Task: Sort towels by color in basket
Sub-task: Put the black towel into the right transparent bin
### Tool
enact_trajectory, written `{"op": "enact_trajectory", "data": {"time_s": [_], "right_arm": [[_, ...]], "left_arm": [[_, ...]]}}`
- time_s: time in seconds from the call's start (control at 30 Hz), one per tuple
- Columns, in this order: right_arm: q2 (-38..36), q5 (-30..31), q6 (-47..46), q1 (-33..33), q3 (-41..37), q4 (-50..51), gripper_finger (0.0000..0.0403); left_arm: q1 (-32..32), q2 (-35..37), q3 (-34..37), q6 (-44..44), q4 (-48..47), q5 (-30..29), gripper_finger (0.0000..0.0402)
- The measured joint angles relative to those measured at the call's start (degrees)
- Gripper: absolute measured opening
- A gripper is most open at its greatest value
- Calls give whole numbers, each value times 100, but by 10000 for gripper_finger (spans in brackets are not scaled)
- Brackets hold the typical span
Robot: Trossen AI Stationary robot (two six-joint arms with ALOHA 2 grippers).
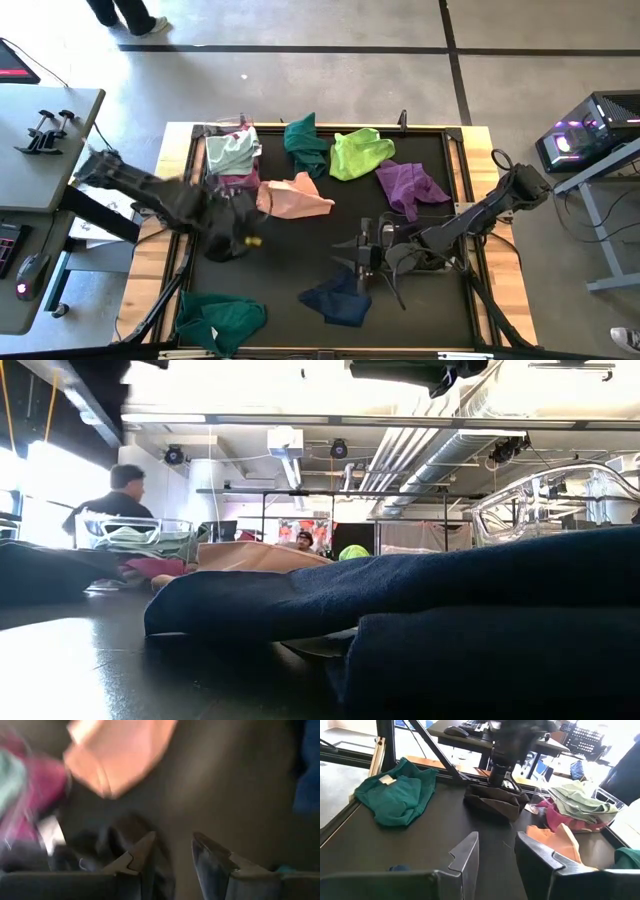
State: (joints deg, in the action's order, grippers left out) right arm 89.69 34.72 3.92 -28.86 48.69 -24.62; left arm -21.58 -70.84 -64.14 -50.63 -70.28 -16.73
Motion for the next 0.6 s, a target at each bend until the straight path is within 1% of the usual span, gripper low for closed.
{"op": "enact_trajectory", "data": {"time_s": [0.13,0.23,0.33,0.47,0.53,0.6], "right_arm": [[0,-68,4,2,0,0,121],[0,-72,58,2,0,-2,121],[0,-74,61,2,0,-2,121],[0,-80,95,2,0,-2,121],[0,-81,96,2,0,-4,121],[0,-81,96,2,0,-2,121]], "left_arm": [[-840,-376,401,-894,-2,28,106],[-1199,-672,805,-1716,-59,-1,108],[-1250,-868,1236,-2605,-248,-26,118],[-1190,-988,1824,-3369,-296,-6,146],[-1140,-986,2147,-3696,-165,-69,166],[-1089,-999,2445,-3874,173,-245,188]]}}
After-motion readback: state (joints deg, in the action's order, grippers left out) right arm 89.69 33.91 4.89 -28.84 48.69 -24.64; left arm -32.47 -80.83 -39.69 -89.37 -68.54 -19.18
